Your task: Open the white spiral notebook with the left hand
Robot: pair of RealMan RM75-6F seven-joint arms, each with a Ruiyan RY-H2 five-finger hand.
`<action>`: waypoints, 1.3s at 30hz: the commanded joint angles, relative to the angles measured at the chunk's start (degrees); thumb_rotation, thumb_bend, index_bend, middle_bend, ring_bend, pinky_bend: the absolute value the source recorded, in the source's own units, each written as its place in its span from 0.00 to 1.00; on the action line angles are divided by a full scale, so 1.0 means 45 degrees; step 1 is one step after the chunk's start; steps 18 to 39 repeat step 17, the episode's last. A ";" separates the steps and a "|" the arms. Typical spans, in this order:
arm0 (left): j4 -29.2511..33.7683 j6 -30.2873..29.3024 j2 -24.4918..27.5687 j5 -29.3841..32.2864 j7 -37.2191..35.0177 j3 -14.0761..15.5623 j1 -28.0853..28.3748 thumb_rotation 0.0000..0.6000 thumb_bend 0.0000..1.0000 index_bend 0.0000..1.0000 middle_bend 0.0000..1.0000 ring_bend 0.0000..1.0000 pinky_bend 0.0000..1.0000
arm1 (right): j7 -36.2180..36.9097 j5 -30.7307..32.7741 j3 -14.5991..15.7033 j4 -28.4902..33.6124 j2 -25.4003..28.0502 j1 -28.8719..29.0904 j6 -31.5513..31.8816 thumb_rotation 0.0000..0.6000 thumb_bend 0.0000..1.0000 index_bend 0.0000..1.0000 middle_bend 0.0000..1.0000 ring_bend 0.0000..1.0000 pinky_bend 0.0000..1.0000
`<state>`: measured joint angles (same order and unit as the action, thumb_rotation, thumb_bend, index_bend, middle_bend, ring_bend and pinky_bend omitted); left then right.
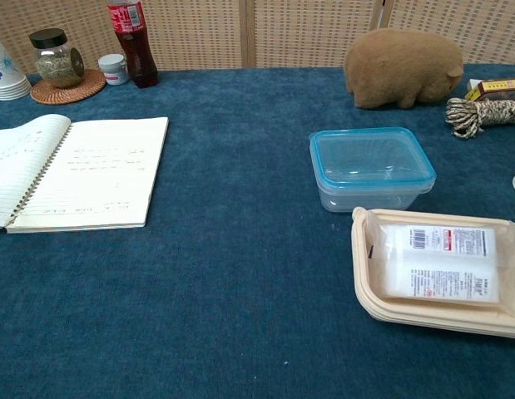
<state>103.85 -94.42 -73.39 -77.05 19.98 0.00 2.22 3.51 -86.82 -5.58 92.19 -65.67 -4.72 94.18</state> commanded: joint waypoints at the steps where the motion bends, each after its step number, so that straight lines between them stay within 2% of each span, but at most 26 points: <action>1: 0.0244 0.0528 0.0784 -0.1122 -0.0171 0.0712 0.0147 0.90 0.33 0.00 0.03 0.00 0.00 | -0.0280 0.0105 0.0048 0.0167 0.0015 0.0085 -0.0209 1.00 0.29 0.20 0.24 0.22 0.34; 6: 0.0288 0.0578 0.1175 -0.2041 -0.0345 0.1138 0.0044 0.90 0.33 0.00 0.03 0.00 0.00 | -0.0615 0.0106 0.0024 0.0201 -0.0125 0.0177 -0.0247 1.00 0.29 0.21 0.24 0.22 0.34; 11: 0.0425 0.0711 0.1293 -0.2326 -0.0208 0.1334 -0.0117 0.90 0.33 0.00 0.02 0.00 0.00 | -0.1007 0.0058 -0.0009 0.0157 -0.0273 0.0345 -0.0352 1.00 0.29 0.20 0.24 0.22 0.34; 17: 0.0404 0.0884 0.1179 -0.2430 -0.0098 0.1161 -0.0096 0.90 0.33 0.00 0.02 0.00 0.00 | -0.1179 0.0152 -0.0027 0.0211 -0.0293 0.0442 -0.0481 1.00 0.29 0.21 0.24 0.22 0.34; 39: 0.0404 0.0884 0.1179 -0.2430 -0.0098 0.1161 -0.0096 0.90 0.33 0.00 0.02 0.00 0.00 | -0.1179 0.0152 -0.0027 0.0211 -0.0293 0.0442 -0.0481 1.00 0.29 0.21 0.24 0.22 0.34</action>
